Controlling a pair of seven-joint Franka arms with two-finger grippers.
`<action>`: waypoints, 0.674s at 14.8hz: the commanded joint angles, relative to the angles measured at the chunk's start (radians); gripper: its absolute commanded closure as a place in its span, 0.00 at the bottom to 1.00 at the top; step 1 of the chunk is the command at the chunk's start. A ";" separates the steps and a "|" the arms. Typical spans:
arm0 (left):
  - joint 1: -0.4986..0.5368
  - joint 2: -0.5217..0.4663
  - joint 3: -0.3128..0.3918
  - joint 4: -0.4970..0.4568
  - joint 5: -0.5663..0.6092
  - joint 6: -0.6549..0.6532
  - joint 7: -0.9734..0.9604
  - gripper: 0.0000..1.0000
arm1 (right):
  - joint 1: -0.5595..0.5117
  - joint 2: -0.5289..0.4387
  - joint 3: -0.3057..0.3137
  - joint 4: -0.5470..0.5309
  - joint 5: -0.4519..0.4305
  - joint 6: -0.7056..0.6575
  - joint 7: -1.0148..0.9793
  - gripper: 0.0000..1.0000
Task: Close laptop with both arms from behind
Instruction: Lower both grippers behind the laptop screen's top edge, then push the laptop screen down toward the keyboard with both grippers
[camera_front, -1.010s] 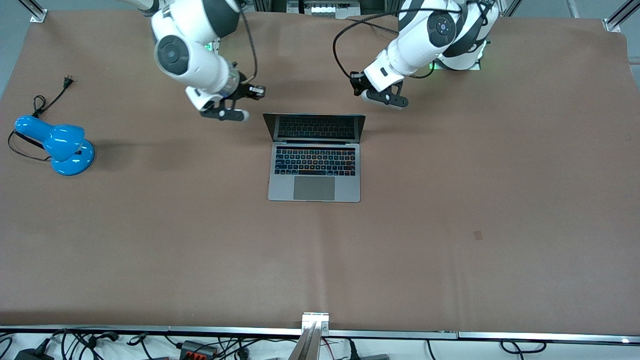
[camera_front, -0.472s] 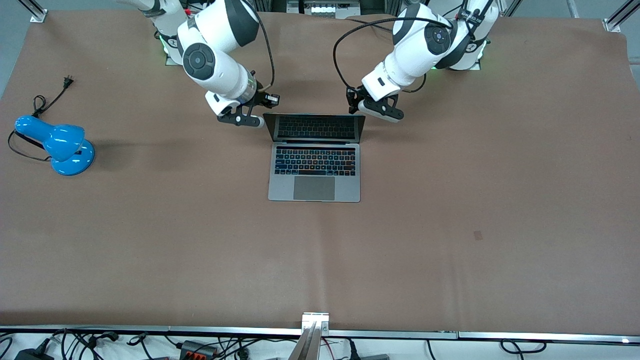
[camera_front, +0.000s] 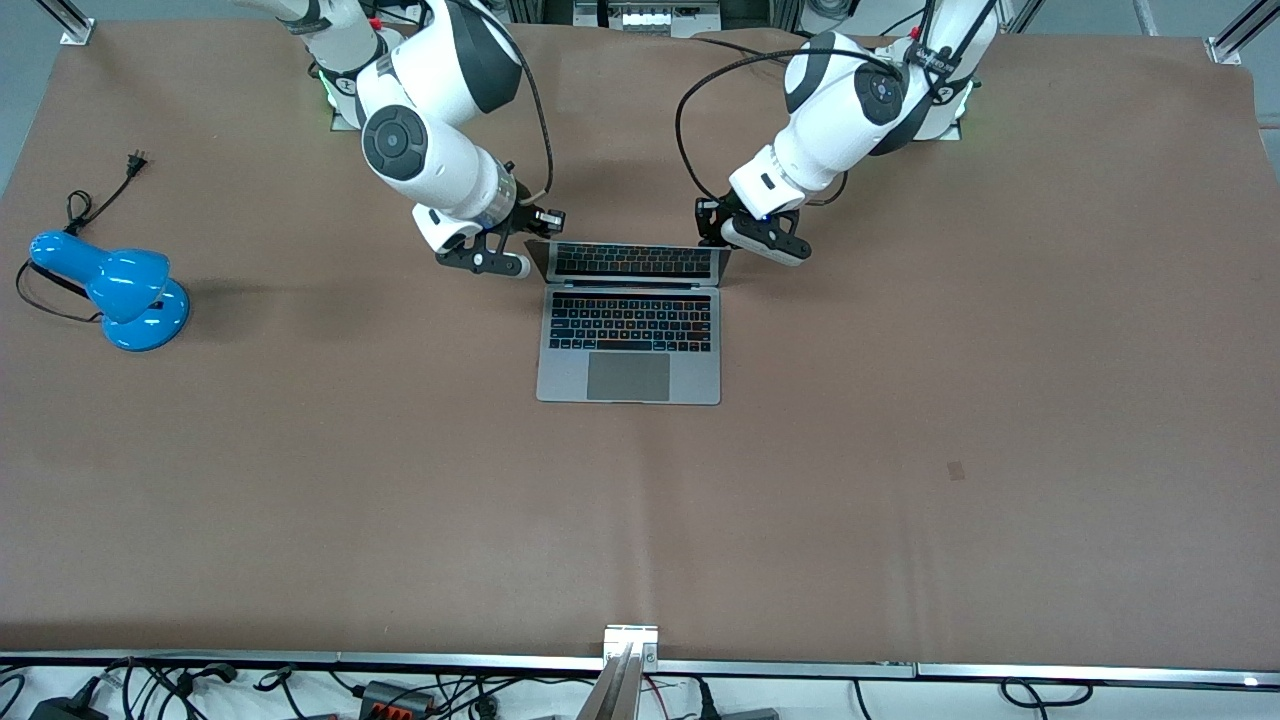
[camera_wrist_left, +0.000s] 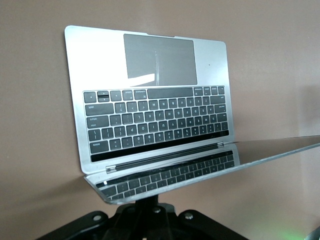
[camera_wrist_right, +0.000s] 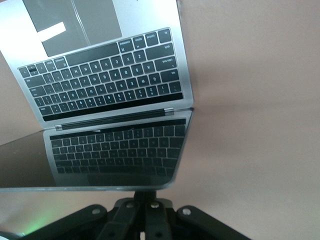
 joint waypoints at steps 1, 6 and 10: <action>0.007 0.032 -0.012 0.006 -0.033 0.055 0.070 0.99 | -0.023 0.063 -0.002 0.076 0.006 -0.013 -0.009 1.00; 0.006 0.064 -0.012 0.006 -0.034 0.101 0.109 0.99 | -0.059 0.116 -0.002 0.159 0.003 -0.015 -0.037 1.00; 0.006 0.171 -0.012 0.015 -0.033 0.251 0.182 0.99 | -0.076 0.173 -0.002 0.213 0.002 -0.015 -0.054 1.00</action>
